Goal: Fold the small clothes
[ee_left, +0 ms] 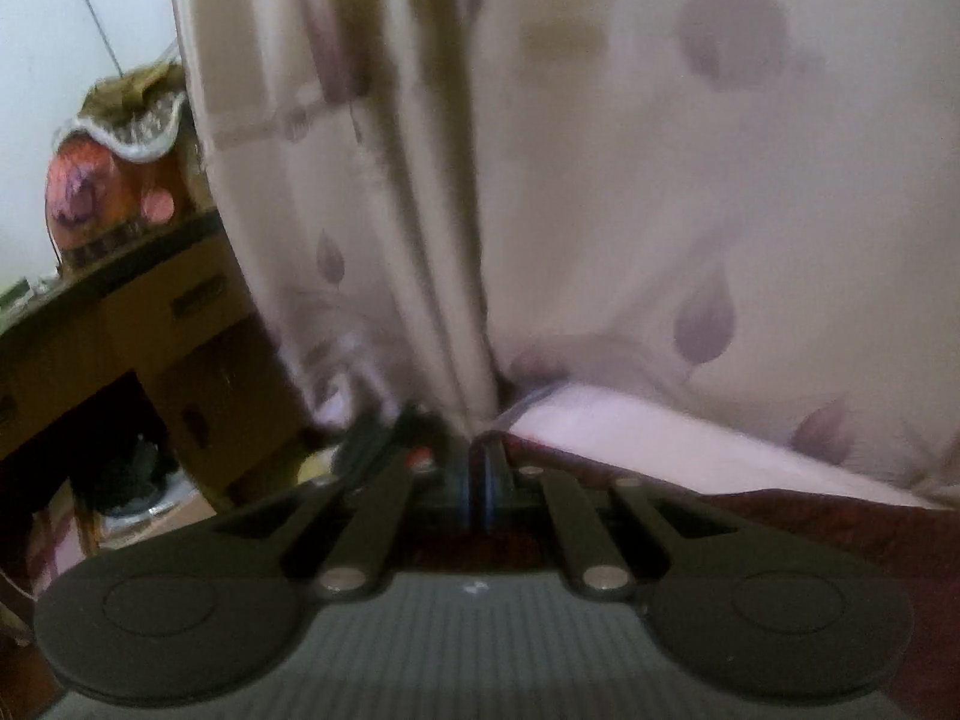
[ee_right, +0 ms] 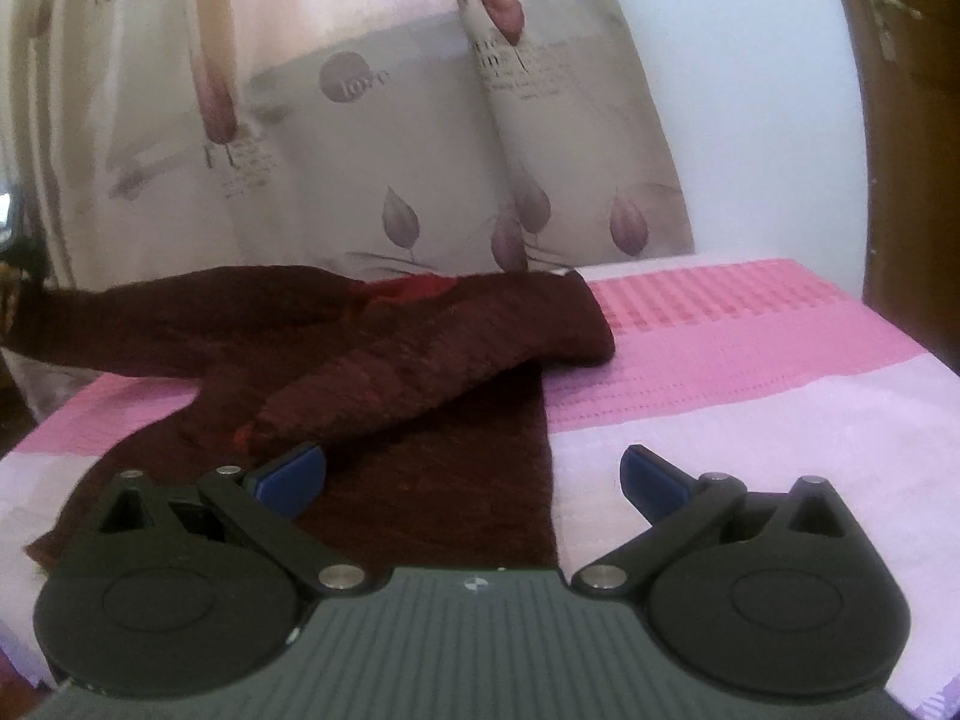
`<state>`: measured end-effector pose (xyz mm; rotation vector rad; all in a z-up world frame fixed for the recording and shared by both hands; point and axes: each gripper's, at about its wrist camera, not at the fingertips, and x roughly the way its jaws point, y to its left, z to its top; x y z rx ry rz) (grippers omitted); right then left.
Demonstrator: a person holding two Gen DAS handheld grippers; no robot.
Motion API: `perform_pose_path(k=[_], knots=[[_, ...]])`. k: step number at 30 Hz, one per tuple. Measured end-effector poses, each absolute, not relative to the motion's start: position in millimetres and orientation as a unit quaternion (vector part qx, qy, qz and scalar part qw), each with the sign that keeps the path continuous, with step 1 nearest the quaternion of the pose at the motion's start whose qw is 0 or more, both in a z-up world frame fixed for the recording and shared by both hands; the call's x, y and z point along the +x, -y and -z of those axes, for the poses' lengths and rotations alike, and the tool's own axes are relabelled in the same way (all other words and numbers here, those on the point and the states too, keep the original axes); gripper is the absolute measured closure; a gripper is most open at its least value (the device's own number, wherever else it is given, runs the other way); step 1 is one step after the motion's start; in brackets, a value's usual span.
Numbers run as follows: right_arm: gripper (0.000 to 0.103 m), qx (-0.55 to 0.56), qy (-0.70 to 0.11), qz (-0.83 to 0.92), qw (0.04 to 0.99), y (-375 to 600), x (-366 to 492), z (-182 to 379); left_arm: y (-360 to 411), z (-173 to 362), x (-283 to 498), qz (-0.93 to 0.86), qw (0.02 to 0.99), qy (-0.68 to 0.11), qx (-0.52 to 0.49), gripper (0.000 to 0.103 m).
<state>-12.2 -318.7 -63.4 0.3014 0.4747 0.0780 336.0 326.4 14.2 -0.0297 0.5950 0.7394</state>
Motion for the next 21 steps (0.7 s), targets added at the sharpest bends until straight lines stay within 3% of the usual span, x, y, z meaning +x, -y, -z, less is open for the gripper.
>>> perform_pose_path(k=[12,14,15,16,17,18,21], knots=[[0.000,0.138,-0.274,-0.032,0.951,307,9,78,-351,63,357,-0.346,0.903,-0.254,-0.017,0.092],[0.000,0.136,-0.275,-0.036,0.951,306,9,78,-351,68,355,-0.366,0.898,-0.245,-0.016,0.081],[0.000,0.137,-0.275,-0.038,0.951,306,9,78,-350,68,353,-0.378,0.894,-0.240,-0.013,0.065],[0.000,0.139,-0.274,-0.040,0.951,306,9,77,-348,66,349,-0.389,0.892,-0.230,-0.009,0.040],[0.000,0.141,-0.272,-0.044,0.951,306,8,76,-345,63,344,-0.391,0.894,-0.217,-0.007,0.029],[0.000,0.143,-0.268,-0.048,0.952,306,8,75,-340,58,337,-0.389,0.900,-0.195,-0.005,0.022],[0.000,0.139,-0.256,-0.072,0.954,302,8,69,-315,39,311,-0.357,0.926,-0.123,0.002,0.022]])
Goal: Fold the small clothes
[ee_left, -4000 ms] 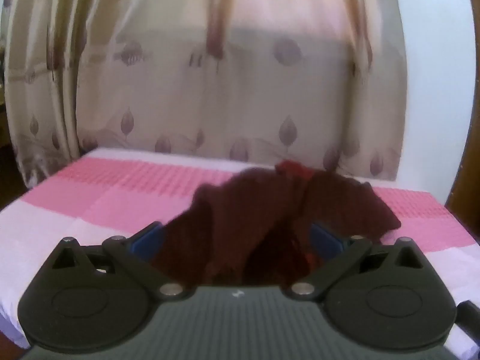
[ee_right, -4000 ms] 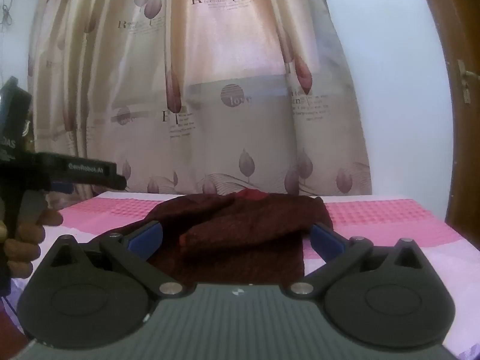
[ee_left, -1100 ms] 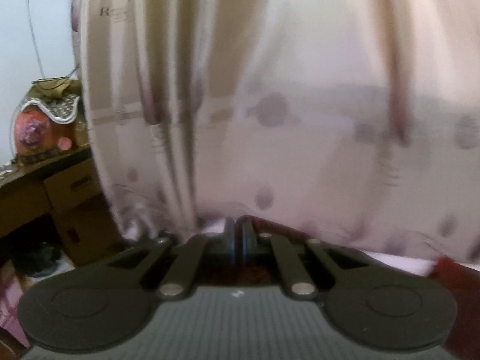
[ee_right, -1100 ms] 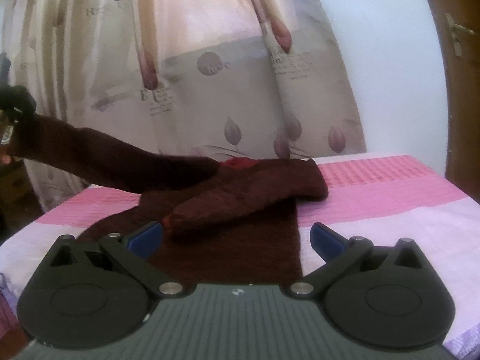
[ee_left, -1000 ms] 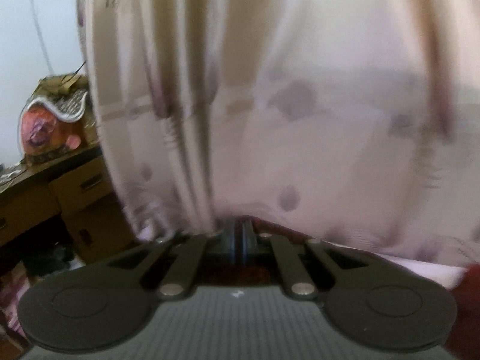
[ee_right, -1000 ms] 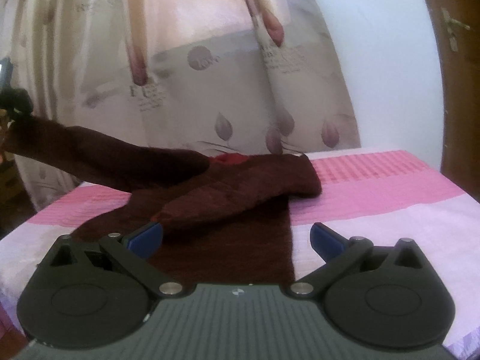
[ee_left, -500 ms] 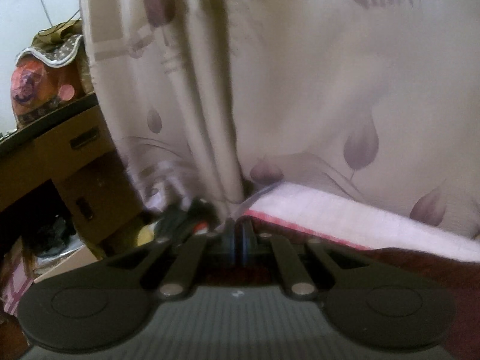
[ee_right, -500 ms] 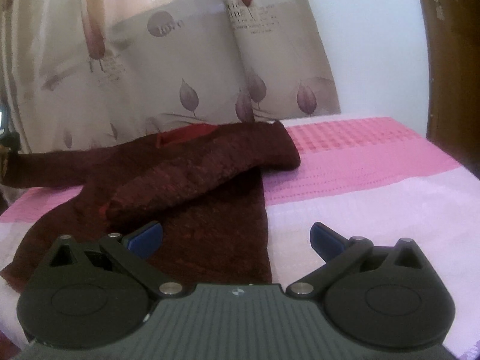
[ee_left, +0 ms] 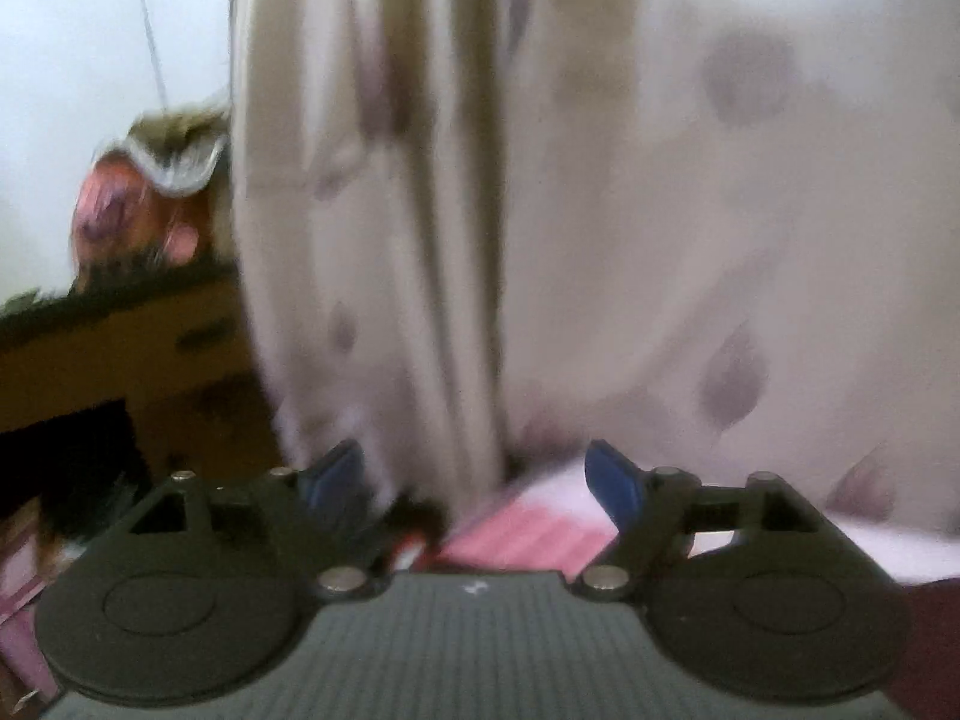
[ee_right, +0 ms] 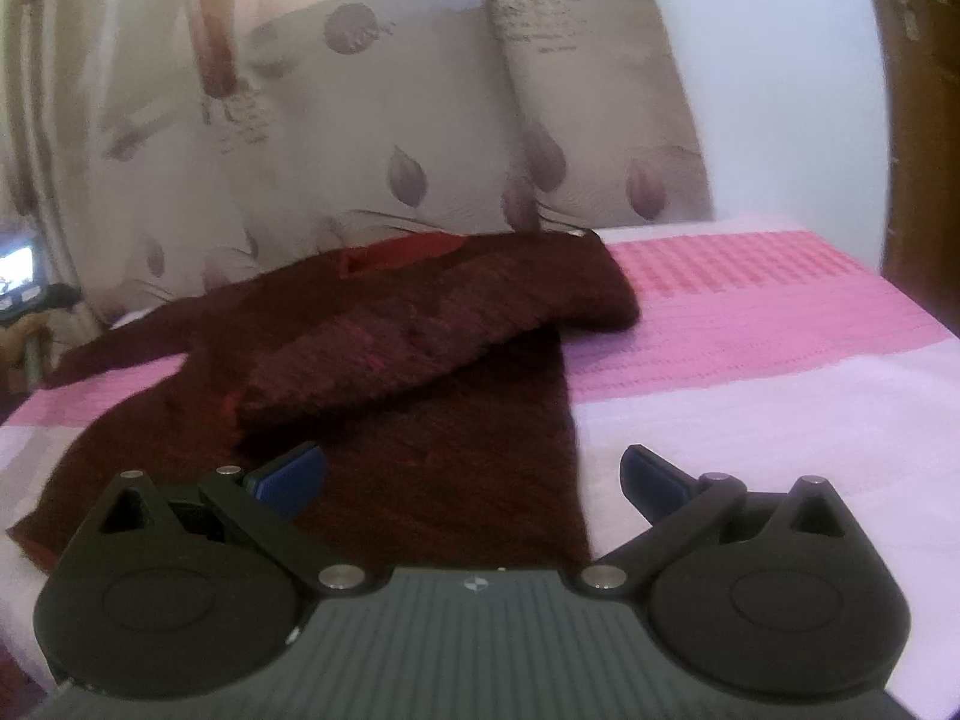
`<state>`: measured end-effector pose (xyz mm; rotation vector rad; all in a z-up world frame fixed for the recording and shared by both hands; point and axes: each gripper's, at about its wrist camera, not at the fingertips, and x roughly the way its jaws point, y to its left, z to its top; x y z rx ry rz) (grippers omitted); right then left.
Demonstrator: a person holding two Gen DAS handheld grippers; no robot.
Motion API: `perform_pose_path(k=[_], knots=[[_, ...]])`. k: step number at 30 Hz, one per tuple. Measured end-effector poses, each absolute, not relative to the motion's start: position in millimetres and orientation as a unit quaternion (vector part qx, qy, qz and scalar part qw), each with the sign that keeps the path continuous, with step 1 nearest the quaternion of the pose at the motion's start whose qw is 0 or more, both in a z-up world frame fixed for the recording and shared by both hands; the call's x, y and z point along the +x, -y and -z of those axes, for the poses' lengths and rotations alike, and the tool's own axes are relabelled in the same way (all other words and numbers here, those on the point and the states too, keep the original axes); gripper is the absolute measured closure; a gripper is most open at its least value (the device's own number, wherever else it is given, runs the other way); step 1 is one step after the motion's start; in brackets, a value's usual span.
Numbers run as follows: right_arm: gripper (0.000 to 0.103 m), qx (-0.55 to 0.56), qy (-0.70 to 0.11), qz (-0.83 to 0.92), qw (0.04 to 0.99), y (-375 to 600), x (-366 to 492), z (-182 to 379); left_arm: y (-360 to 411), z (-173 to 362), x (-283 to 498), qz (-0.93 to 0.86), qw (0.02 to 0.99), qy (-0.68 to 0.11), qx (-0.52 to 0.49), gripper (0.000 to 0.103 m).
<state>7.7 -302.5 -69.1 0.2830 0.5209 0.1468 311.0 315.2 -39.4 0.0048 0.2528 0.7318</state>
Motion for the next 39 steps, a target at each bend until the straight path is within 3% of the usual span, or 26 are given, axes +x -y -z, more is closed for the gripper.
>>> perform_pose_path(k=[5,8,10,15,23,25,26,27,32,39], knots=[[0.000,0.085,-0.221,-0.144,0.961,283,12,51,-262,21,254,-0.237,0.962,-0.124,-0.061,0.022],[0.003,-0.019,-0.192,-0.194,0.962,263,18,44,-226,31,215,-0.177,0.966,-0.169,-0.080,0.022],[0.009,-0.082,-0.187,-0.225,0.953,253,24,45,-206,46,191,-0.144,0.967,-0.188,-0.096,0.022],[0.037,-0.277,-0.192,-0.260,0.905,226,45,63,-186,91,161,-0.081,0.954,-0.241,-0.158,0.022],[0.039,-0.449,-0.151,-0.278,0.836,195,63,73,-204,131,143,-0.066,0.936,-0.226,-0.262,0.021],[0.058,-0.468,-0.152,-0.280,0.825,187,69,78,-209,134,139,-0.072,0.932,-0.219,-0.281,0.021],[0.078,-0.472,-0.158,-0.274,0.823,183,73,80,-210,135,139,-0.070,0.930,-0.216,-0.288,0.021],[0.095,-0.473,-0.159,-0.263,0.826,181,77,80,-211,136,137,-0.070,0.930,-0.212,-0.292,0.021],[0.095,-0.378,-0.120,-0.182,0.900,216,100,44,-208,136,136,-0.080,0.931,-0.211,-0.287,0.021],[0.094,-0.041,-0.129,0.014,0.991,427,164,-25,-208,136,135,-0.085,0.931,-0.210,-0.287,0.021]])
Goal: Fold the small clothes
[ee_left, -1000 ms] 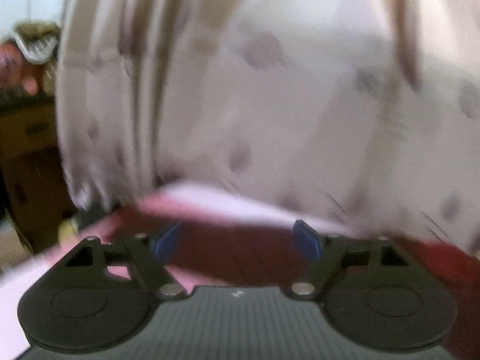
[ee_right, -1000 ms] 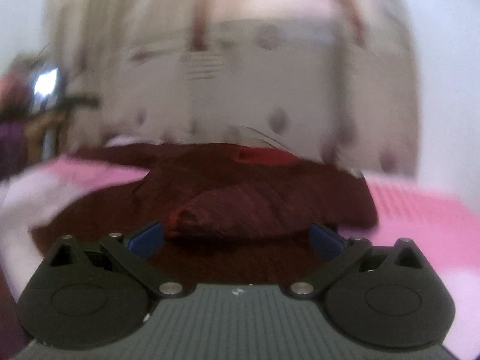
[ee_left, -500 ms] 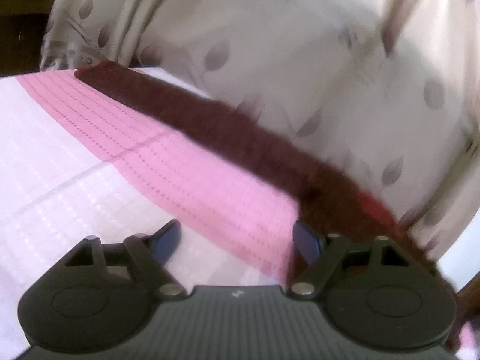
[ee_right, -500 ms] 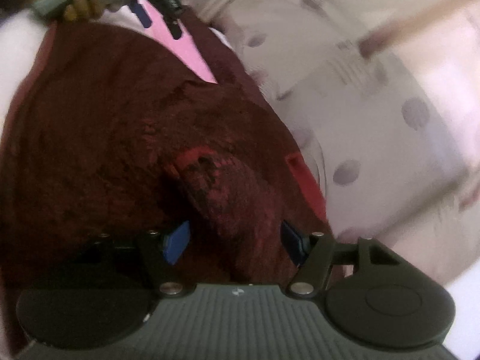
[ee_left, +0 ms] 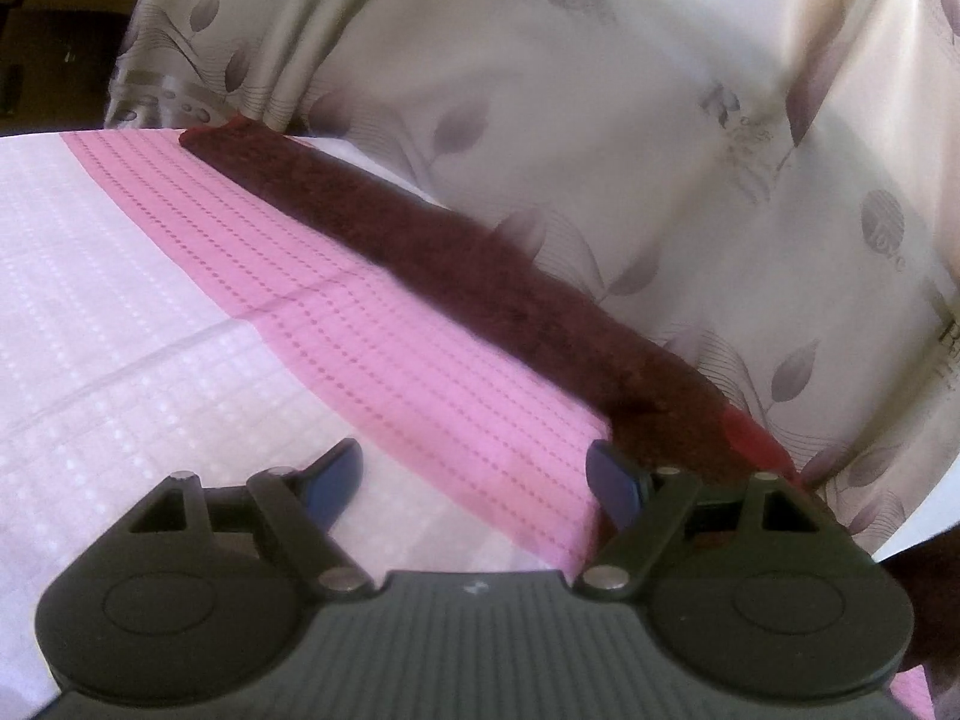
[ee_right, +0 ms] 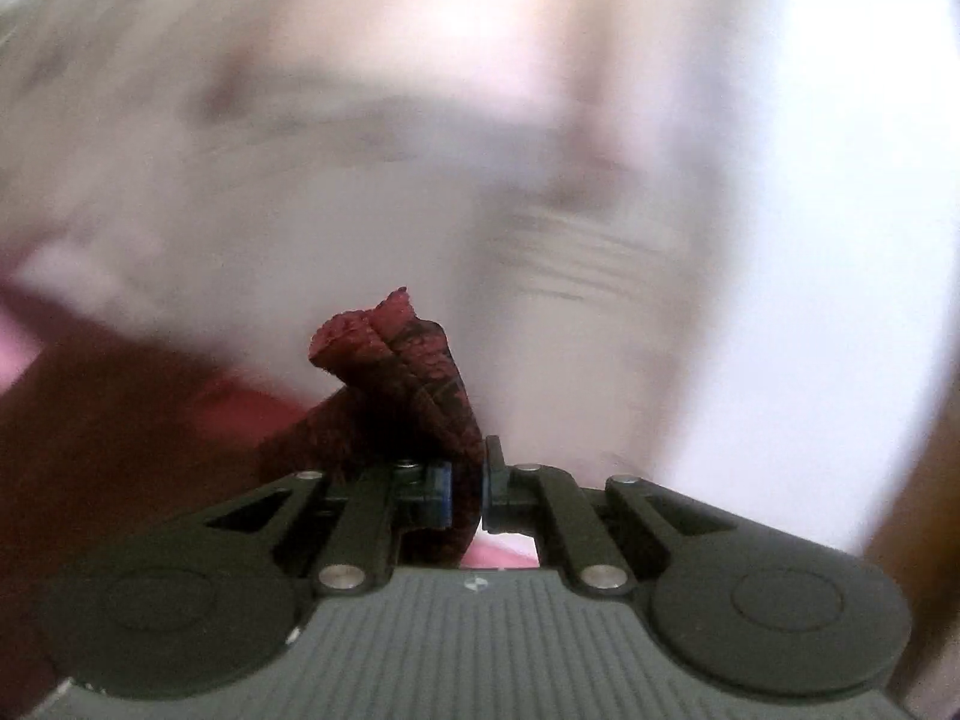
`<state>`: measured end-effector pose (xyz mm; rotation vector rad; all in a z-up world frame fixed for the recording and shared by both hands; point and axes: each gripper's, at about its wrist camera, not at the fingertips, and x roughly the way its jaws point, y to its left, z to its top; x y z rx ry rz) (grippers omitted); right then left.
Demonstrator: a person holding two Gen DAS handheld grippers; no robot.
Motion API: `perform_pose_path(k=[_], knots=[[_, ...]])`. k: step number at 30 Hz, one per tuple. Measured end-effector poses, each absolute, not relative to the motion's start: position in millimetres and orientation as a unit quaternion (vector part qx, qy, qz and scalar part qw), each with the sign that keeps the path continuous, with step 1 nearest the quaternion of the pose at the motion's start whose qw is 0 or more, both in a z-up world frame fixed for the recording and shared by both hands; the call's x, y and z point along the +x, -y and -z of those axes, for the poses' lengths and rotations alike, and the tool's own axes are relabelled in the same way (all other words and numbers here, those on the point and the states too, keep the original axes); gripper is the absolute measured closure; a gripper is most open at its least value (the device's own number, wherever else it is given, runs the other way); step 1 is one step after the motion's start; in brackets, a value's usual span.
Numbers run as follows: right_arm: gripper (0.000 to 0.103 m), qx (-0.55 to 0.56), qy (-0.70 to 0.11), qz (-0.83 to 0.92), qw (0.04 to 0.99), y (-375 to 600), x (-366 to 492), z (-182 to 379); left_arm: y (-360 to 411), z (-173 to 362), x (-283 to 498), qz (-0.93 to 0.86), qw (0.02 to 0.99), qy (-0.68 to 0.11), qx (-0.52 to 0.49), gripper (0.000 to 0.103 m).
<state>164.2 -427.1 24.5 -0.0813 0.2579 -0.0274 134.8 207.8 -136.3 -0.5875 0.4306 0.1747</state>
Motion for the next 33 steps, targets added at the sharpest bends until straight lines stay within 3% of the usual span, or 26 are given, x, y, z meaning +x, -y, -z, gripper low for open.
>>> perform_pose_path(k=[9,15,22,23,24,28,31,33], knots=[[0.093,0.206,-0.189,0.183,0.942,625,165,53,-206,136,135,-0.095,0.932,-0.215,-0.275,0.021],[0.093,0.271,-0.226,0.224,0.909,655,160,121,-204,134,136,-0.100,0.934,-0.221,-0.262,0.021],[0.093,0.300,-0.269,0.225,0.887,653,163,163,-205,134,136,-0.100,0.935,-0.223,-0.256,0.021],[0.089,0.316,-0.258,0.231,0.883,655,157,162,-205,134,136,-0.100,0.935,-0.223,-0.256,0.021],[0.073,0.330,-0.251,0.236,0.879,658,151,159,-205,134,136,-0.099,0.935,-0.223,-0.257,0.021],[0.070,0.338,-0.200,0.188,0.900,630,100,133,-203,127,132,-0.087,0.939,-0.226,-0.246,0.021],[0.068,0.329,-0.205,0.032,0.921,579,52,112,-200,110,116,-0.042,0.951,-0.224,-0.207,0.021],[0.052,0.317,-0.236,-0.088,0.914,537,24,106,-201,100,105,-0.013,0.955,-0.234,-0.183,0.021]])
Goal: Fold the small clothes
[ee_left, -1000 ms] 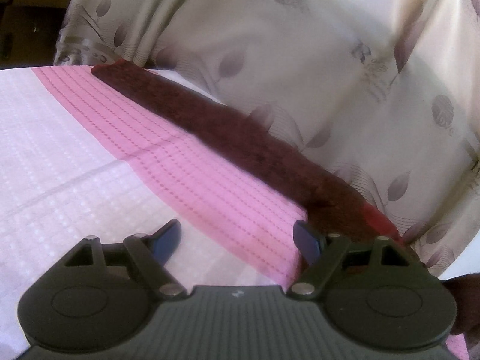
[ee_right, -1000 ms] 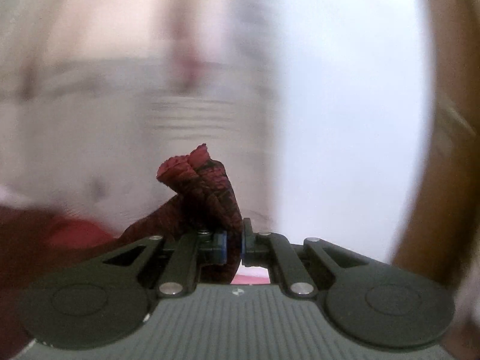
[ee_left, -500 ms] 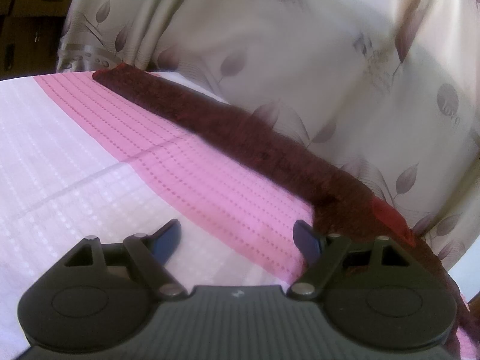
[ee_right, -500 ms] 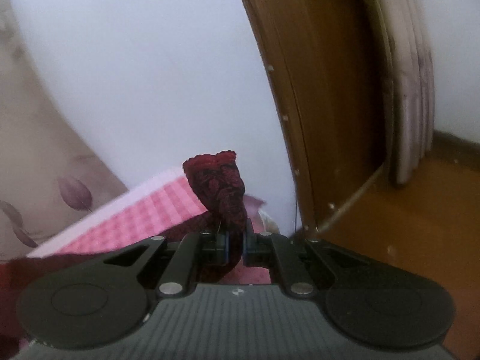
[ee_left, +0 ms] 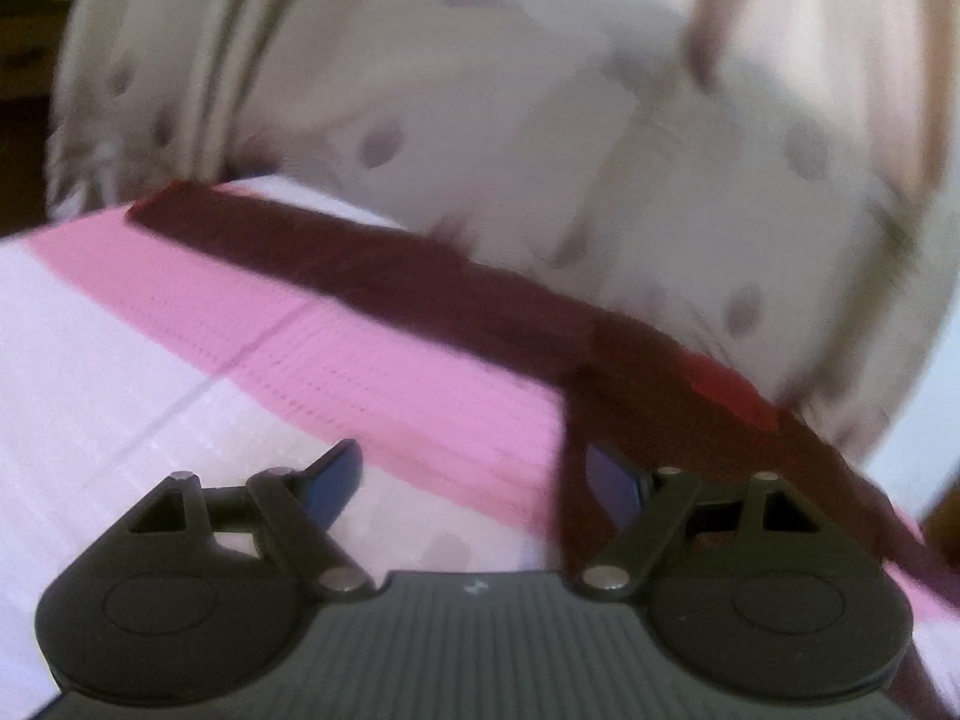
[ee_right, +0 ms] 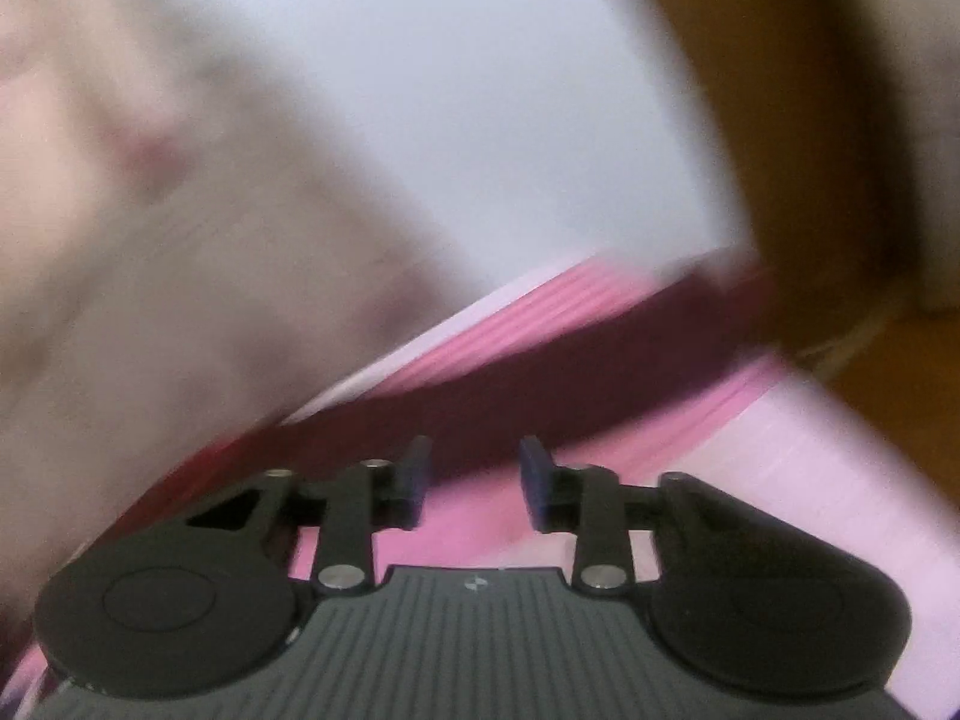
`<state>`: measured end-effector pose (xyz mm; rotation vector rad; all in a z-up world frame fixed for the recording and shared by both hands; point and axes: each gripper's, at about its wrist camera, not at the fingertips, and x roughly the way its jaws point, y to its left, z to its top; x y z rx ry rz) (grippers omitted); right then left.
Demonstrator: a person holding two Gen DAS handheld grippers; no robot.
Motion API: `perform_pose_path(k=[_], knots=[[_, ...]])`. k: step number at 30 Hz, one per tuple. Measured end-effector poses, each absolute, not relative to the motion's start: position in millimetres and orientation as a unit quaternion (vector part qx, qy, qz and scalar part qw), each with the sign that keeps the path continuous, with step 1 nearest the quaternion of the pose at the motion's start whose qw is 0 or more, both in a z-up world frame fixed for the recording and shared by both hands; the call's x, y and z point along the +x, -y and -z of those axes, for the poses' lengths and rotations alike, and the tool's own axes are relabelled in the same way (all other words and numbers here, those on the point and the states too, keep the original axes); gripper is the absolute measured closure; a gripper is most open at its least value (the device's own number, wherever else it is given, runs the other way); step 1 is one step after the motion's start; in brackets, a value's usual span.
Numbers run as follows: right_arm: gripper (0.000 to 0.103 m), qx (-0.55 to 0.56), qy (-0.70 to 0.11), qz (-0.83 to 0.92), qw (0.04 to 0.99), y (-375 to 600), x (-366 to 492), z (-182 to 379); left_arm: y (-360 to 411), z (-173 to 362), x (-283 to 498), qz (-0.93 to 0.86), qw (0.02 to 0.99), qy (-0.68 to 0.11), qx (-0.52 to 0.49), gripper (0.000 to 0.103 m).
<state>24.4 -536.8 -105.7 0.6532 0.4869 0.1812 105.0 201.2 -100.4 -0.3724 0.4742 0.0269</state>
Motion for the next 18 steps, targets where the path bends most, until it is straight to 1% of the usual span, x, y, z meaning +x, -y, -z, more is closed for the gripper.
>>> perform_pose_path(k=[1,2,3,5,8,12,16,17,18], knots=[[0.046,0.311,-0.248,-0.128,0.909,517,12,105,-203,97,99,0.006,0.954,-0.243,-0.177,0.021],[0.033,0.301,-0.267,-0.160,0.901,494,0,105,-205,96,95,0.029,0.950,-0.258,-0.174,0.021],[0.028,0.293,-0.281,-0.181,0.896,475,-9,105,-207,95,91,0.056,0.944,-0.278,-0.167,0.021],[0.028,0.291,-0.295,-0.209,0.886,446,-22,108,-211,95,81,0.086,0.936,-0.306,-0.152,0.021],[0.028,0.283,-0.314,-0.219,0.880,416,-27,114,-214,98,68,0.122,0.928,-0.326,-0.130,0.021],[0.028,0.332,-0.337,-0.231,0.850,397,-14,129,-211,115,70,0.185,0.891,-0.383,-0.161,0.021],[0.029,0.349,-0.333,-0.241,0.842,380,-3,131,-191,118,64,0.225,0.889,-0.378,-0.124,0.023],[0.032,0.353,-0.338,-0.248,0.837,375,0,130,-189,118,64,0.236,0.886,-0.377,-0.129,0.026],[0.046,0.351,-0.342,-0.248,0.835,372,-2,135,-186,120,61,0.243,0.885,-0.376,-0.131,0.058]])
